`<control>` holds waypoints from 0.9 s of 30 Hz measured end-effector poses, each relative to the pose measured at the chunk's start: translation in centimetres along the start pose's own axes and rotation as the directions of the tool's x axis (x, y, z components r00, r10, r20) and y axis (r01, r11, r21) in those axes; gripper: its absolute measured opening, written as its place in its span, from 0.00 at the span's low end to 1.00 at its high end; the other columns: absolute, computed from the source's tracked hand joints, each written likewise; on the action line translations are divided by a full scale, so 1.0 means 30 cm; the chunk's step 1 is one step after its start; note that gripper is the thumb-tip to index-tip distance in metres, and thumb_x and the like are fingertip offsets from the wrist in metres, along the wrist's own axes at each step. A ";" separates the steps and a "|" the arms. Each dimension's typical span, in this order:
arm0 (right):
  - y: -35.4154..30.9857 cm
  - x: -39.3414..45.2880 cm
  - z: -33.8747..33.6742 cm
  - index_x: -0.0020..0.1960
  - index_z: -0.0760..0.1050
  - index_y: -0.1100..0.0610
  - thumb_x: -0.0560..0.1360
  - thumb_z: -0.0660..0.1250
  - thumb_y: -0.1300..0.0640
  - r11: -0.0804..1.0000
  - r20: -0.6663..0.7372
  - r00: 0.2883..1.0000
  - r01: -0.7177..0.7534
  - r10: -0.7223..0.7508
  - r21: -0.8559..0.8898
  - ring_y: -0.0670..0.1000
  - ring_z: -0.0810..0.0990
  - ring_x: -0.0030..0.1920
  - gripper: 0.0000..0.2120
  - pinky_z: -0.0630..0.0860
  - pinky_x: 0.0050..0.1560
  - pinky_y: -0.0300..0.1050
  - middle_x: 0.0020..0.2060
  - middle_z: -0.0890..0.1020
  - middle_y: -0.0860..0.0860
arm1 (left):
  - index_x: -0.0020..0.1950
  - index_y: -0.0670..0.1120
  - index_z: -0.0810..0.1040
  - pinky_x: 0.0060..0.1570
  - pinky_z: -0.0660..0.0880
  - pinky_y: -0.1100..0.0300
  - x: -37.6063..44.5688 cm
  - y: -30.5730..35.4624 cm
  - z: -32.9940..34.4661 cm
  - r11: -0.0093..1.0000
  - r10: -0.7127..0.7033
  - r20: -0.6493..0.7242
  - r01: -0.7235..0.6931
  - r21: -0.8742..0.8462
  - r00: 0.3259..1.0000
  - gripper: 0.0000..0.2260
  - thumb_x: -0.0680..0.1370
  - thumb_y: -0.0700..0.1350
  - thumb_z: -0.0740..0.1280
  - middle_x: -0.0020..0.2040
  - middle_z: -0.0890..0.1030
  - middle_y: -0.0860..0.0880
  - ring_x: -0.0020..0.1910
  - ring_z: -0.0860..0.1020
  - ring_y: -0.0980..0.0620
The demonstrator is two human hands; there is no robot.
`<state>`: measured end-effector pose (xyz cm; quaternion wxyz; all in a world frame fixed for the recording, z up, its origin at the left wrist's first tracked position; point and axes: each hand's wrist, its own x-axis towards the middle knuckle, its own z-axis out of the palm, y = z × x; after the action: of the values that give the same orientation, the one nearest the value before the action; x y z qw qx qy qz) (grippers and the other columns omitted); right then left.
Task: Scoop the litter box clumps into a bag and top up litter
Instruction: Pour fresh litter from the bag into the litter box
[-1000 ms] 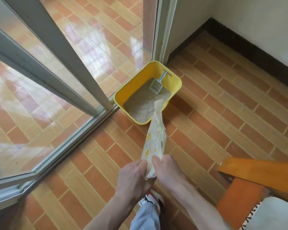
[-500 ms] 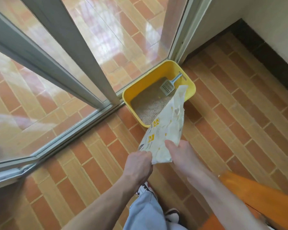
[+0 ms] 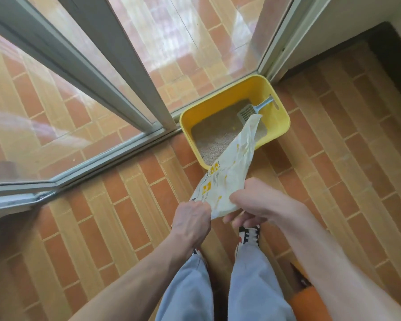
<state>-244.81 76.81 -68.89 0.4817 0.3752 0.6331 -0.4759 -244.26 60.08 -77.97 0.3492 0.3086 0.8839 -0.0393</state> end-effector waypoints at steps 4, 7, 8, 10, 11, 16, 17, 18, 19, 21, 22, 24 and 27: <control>0.002 0.002 -0.015 0.52 0.79 0.61 0.70 0.56 0.60 0.998 -0.073 0.996 0.059 -0.060 -0.014 0.54 0.86 0.33 0.17 0.78 0.36 0.45 0.34 0.87 0.55 | 0.41 0.47 0.70 0.39 0.67 0.53 -0.003 0.063 -0.005 0.993 -0.117 -0.005 0.117 -0.035 0.993 0.11 0.79 0.34 0.58 0.45 0.83 0.45 0.40 0.78 0.43; 0.002 -0.018 -0.021 0.44 0.81 0.58 0.69 0.57 0.55 0.976 -0.155 0.981 0.081 -0.113 -0.200 0.54 0.87 0.36 0.15 0.82 0.45 0.48 0.29 0.85 0.51 | 0.41 0.48 0.70 0.40 0.65 0.54 0.009 0.092 -0.008 0.982 -0.181 -0.023 0.180 -0.051 0.983 0.11 0.80 0.35 0.58 0.44 0.83 0.46 0.38 0.73 0.45; 0.003 -0.016 -0.023 0.43 0.81 0.58 0.70 0.57 0.54 0.945 -0.211 0.967 0.069 -0.142 -0.319 0.54 0.85 0.36 0.15 0.81 0.47 0.48 0.27 0.85 0.50 | 0.41 0.48 0.70 0.40 0.65 0.54 0.016 0.099 -0.006 0.978 -0.201 -0.027 0.199 -0.065 0.979 0.10 0.80 0.35 0.58 0.44 0.83 0.46 0.38 0.73 0.45; 0.013 0.008 -0.024 0.42 0.81 0.56 0.72 0.57 0.49 0.864 -0.317 0.922 0.036 -0.223 -0.503 0.54 0.82 0.38 0.17 0.77 0.44 0.47 0.29 0.84 0.51 | 0.42 0.49 0.71 0.39 0.66 0.55 0.034 0.105 0.006 0.968 -0.236 -0.030 0.232 -0.094 0.971 0.10 0.80 0.36 0.60 0.44 0.84 0.47 0.37 0.73 0.45; 0.018 0.027 -0.024 0.41 0.81 0.56 0.73 0.56 0.48 0.845 -0.331 0.908 0.045 -0.258 -0.533 0.55 0.81 0.39 0.18 0.75 0.42 0.47 0.32 0.85 0.51 | 0.42 0.49 0.72 0.39 0.66 0.55 0.041 0.105 0.015 0.962 -0.255 -0.029 0.250 -0.110 0.967 0.10 0.80 0.36 0.60 0.44 0.84 0.47 0.37 0.74 0.45; 0.058 0.074 -0.008 0.34 0.68 0.57 0.80 0.58 0.50 0.834 -0.222 0.887 0.259 -0.405 -0.488 0.54 0.69 0.32 0.18 0.63 0.31 0.47 0.31 0.75 0.54 | 0.44 0.50 0.72 0.41 0.68 0.55 0.043 0.111 0.060 0.944 -0.268 -0.032 0.256 -0.208 0.963 0.07 0.80 0.39 0.61 0.48 0.85 0.46 0.45 0.82 0.44; 0.069 0.075 -0.003 0.34 0.69 0.59 0.80 0.59 0.50 0.837 -0.214 0.881 0.289 -0.422 -0.464 0.54 0.68 0.31 0.19 0.63 0.32 0.48 0.31 0.76 0.57 | 0.45 0.49 0.73 0.41 0.69 0.54 0.038 0.114 0.070 0.941 -0.265 -0.047 0.247 -0.231 0.963 0.06 0.80 0.39 0.61 0.48 0.84 0.47 0.46 0.82 0.44; 0.077 0.072 0.003 0.35 0.71 0.60 0.80 0.59 0.50 0.845 -0.211 0.877 0.311 -0.431 -0.434 0.54 0.69 0.31 0.19 0.64 0.32 0.48 0.32 0.78 0.58 | 0.47 0.49 0.74 0.42 0.68 0.55 0.031 0.118 0.080 0.935 -0.262 -0.067 0.236 -0.266 0.963 0.04 0.81 0.41 0.62 0.49 0.84 0.47 0.47 0.81 0.44; 0.088 0.072 0.009 0.36 0.72 0.62 0.80 0.60 0.50 0.856 -0.204 0.878 0.329 -0.433 -0.400 0.53 0.69 0.30 0.19 0.65 0.33 0.48 0.31 0.78 0.57 | 0.49 0.48 0.75 0.42 0.67 0.56 0.023 0.121 0.091 0.930 -0.259 -0.095 0.222 -0.295 0.961 0.03 0.81 0.43 0.62 0.50 0.83 0.47 0.48 0.81 0.45; 0.108 0.063 0.023 0.34 0.71 0.59 0.79 0.60 0.49 0.876 -0.191 0.884 0.351 -0.426 -0.332 0.51 0.67 0.29 0.19 0.65 0.33 0.48 0.28 0.74 0.51 | 0.51 0.48 0.75 0.43 0.66 0.56 0.017 0.122 0.123 0.928 -0.253 -0.158 0.194 -0.319 0.954 0.07 0.83 0.51 0.62 0.51 0.82 0.48 0.50 0.80 0.46; 0.117 0.053 0.031 0.34 0.70 0.58 0.79 0.60 0.48 0.881 -0.192 0.884 0.358 -0.426 -0.310 0.50 0.67 0.28 0.19 0.65 0.33 0.48 0.27 0.72 0.49 | 0.52 0.48 0.75 0.44 0.67 0.56 0.016 0.121 0.141 0.926 -0.253 -0.171 0.187 -0.329 0.952 0.11 0.83 0.55 0.61 0.51 0.82 0.49 0.50 0.80 0.46; 0.128 0.027 0.038 0.34 0.70 0.57 0.78 0.60 0.46 0.893 -0.176 0.893 0.361 -0.414 -0.269 0.49 0.69 0.29 0.19 0.67 0.33 0.50 0.27 0.73 0.49 | 0.55 0.49 0.74 0.47 0.69 0.55 0.020 0.111 0.184 0.917 -0.260 -0.165 0.189 -0.351 0.951 0.17 0.82 0.62 0.60 0.53 0.81 0.49 0.52 0.79 0.47; 0.127 -0.028 0.045 0.42 0.75 0.63 0.76 0.60 0.43 0.920 -0.155 0.909 0.368 -0.387 -0.138 0.50 0.70 0.32 0.22 0.68 0.36 0.51 0.30 0.75 0.53 | 0.61 0.48 0.73 0.50 0.71 0.54 0.013 0.090 0.255 0.920 -0.254 -0.167 0.185 -0.345 0.953 0.25 0.80 0.68 0.60 0.56 0.79 0.49 0.53 0.77 0.47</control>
<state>-240.69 76.51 -69.09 0.3409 0.2610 0.7585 -0.4902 -238.39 60.29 -83.59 0.2939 0.1474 0.9390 0.1005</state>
